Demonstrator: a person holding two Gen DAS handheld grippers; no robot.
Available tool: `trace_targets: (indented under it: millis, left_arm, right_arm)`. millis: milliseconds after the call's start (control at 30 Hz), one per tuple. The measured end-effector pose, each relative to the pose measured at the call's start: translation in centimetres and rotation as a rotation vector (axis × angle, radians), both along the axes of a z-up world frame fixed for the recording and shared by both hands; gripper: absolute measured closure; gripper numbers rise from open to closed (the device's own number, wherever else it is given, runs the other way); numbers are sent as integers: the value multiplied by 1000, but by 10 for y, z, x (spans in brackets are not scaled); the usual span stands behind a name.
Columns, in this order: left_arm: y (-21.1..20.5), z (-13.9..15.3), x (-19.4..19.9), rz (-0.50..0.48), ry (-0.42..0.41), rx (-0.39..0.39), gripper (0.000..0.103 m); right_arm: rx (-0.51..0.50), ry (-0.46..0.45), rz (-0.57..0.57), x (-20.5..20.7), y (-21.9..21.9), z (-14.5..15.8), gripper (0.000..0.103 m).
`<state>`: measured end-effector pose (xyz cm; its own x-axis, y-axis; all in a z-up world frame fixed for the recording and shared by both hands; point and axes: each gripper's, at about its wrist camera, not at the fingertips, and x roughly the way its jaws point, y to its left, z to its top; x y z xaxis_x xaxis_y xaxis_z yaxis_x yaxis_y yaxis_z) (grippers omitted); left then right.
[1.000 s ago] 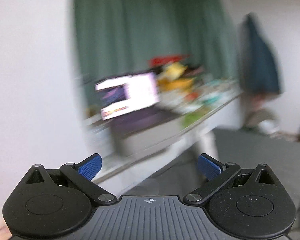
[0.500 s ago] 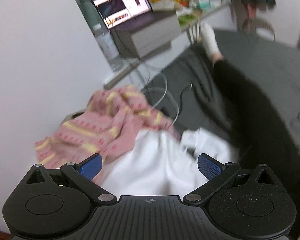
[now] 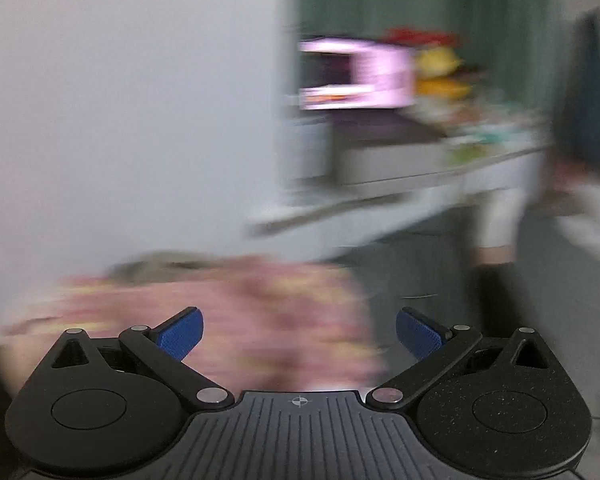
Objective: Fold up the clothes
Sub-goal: 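Swing the left tool toward the clothes pile beside the bed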
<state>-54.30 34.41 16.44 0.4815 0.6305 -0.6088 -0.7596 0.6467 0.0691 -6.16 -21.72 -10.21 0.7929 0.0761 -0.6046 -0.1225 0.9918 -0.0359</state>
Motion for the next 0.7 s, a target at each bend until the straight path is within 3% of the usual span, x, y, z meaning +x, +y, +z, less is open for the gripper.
trace_targets:
  millis: [67, 233, 333, 400, 467, 633, 667, 700]
  left_arm:
    - [18, -5, -6, 77, 92, 35, 0]
    - [43, -32, -2, 64, 135, 18, 0]
    - [59, -30, 4, 60, 38, 18, 0]
    - [77, -23, 15, 14, -65, -55, 0]
    - [94, -23, 35, -32, -105, -116, 0]
    - [139, -57, 96, -19, 139, -198, 1]
    - [144, -64, 102, -19, 174, -218, 4]
    - [145, -70, 105, -28, 193, -238, 18]
  right_arm:
    - [-3, 18, 3, 3, 2, -3, 0]
    - [-39, 43, 33, 2, 12, -9, 0]
    - [-83, 40, 56, -1, 19, -11, 0]
    - [-105, 45, 69, -2, 23, -12, 0]
    - [-112, 56, 73, -3, 24, -14, 0]
    - [-65, 80, 57, 0, 20, -16, 0]
    - [-52, 85, 53, 0, 18, -16, 0]
    - [-39, 90, 49, 1, 16, -16, 0]
